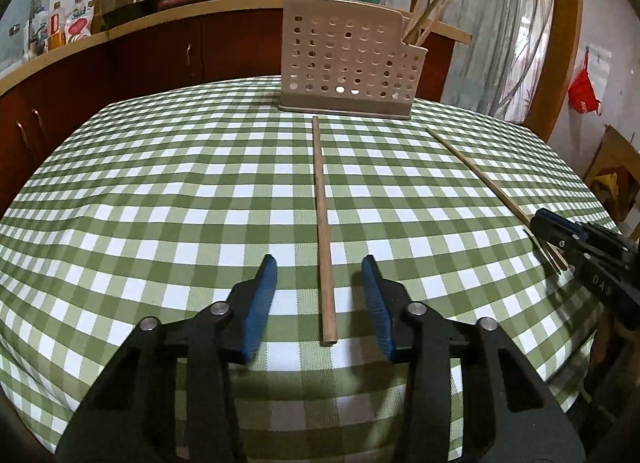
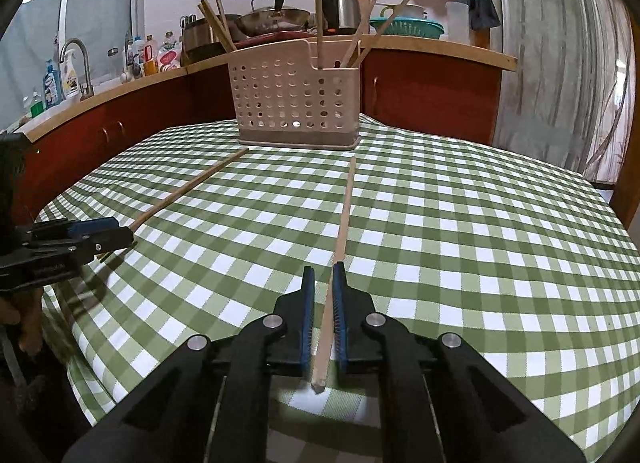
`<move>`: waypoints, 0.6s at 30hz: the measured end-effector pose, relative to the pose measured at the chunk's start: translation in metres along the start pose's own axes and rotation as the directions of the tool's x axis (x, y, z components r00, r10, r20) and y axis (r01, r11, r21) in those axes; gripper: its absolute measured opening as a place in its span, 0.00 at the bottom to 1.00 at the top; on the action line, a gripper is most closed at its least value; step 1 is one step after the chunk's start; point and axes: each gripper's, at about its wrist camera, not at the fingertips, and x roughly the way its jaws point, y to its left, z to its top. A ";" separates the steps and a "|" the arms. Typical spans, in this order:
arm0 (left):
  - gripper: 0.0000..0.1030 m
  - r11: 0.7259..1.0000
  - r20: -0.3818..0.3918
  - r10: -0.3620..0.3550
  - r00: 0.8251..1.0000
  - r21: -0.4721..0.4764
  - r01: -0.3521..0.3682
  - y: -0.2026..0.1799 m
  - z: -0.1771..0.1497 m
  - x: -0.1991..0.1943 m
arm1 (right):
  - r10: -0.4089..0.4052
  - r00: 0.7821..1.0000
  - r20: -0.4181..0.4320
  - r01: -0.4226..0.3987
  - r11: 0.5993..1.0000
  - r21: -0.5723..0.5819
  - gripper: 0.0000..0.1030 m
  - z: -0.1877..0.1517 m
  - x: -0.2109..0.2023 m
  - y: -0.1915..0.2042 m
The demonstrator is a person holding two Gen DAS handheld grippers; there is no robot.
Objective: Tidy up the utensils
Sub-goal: 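Move both tools to the last chopsticks and close each on one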
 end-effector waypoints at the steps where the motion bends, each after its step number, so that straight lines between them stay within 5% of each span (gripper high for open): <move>1: 0.33 1.000 -0.001 0.000 1.000 0.006 0.000 -0.001 0.000 0.000 | 0.003 1.000 0.002 -0.003 1.000 0.005 0.11 -0.001 -0.001 -0.001; 13: 0.07 1.000 -0.005 0.001 1.000 0.024 -0.001 -0.002 0.000 0.001 | -0.007 1.000 -0.006 0.007 1.000 -0.008 0.21 -0.019 -0.012 0.000; 18: 0.07 1.000 -0.005 0.001 1.000 0.024 -0.001 -0.001 -0.001 0.001 | -0.014 1.000 -0.010 0.014 1.000 -0.009 0.09 -0.018 -0.013 0.001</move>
